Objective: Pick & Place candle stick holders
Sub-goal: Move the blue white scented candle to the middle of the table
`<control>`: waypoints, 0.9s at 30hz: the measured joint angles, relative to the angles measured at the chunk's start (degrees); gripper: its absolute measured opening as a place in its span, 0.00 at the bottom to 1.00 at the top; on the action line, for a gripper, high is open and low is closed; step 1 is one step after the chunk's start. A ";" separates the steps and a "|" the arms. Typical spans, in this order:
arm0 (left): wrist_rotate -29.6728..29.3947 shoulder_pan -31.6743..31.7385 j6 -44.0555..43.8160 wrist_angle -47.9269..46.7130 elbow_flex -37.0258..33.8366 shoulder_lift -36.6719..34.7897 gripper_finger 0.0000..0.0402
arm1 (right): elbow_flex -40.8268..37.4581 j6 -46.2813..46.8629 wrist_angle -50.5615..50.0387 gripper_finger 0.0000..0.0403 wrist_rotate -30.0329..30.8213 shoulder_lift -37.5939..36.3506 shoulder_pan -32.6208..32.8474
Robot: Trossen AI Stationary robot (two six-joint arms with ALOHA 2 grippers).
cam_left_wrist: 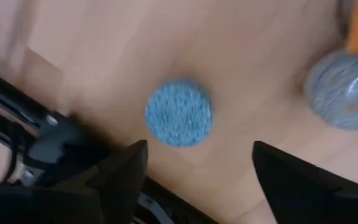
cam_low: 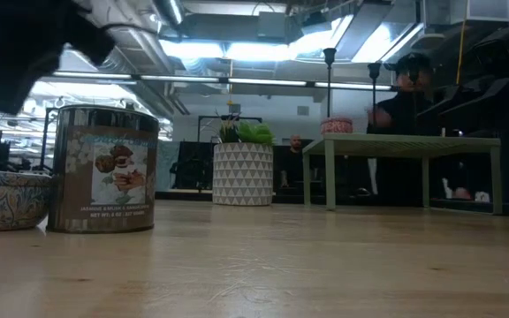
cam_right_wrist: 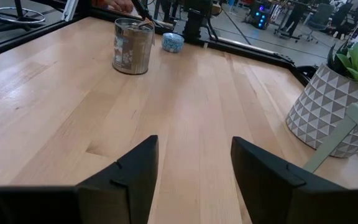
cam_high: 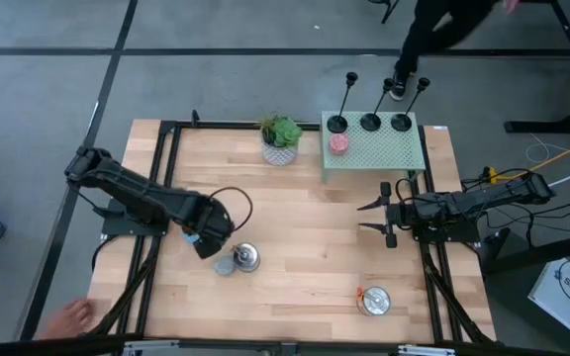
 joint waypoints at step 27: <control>3.33 5.25 2.77 14.58 -18.07 -0.13 0.00 | 0.00 0.02 0.00 0.51 0.00 0.00 0.00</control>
